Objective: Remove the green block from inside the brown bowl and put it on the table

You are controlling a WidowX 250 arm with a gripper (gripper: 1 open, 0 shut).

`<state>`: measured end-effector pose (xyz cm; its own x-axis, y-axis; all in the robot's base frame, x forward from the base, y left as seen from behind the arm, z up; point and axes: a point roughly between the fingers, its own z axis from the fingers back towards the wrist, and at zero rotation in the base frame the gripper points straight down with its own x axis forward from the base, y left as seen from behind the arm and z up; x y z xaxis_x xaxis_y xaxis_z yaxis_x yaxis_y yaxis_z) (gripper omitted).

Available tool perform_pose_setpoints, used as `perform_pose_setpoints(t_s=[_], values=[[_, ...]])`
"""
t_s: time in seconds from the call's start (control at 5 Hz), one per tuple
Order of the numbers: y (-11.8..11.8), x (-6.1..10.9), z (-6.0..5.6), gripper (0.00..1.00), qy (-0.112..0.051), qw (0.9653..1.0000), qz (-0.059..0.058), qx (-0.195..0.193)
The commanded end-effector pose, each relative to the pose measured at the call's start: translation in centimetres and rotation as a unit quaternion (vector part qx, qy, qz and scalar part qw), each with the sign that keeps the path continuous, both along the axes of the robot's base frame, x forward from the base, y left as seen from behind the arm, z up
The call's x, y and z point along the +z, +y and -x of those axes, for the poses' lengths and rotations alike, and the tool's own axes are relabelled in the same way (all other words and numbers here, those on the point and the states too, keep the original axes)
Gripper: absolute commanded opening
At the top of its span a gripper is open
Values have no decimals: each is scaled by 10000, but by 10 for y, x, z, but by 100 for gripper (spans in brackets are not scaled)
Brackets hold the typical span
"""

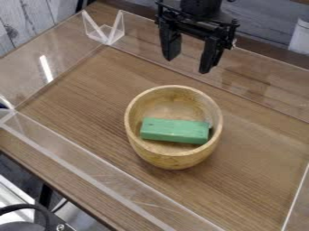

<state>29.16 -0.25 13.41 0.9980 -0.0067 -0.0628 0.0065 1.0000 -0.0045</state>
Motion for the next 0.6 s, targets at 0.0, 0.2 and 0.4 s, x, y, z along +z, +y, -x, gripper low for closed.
perform_pose_setpoints(t_s=[0.0, 0.2, 0.4], values=[[-1, -9, 7, 100, 125, 9977, -24, -663], [-1, -22, 22, 100, 230, 9881, -37, -1517], [-4, -38, 34, 100, 232, 9748, -30, -2220]])
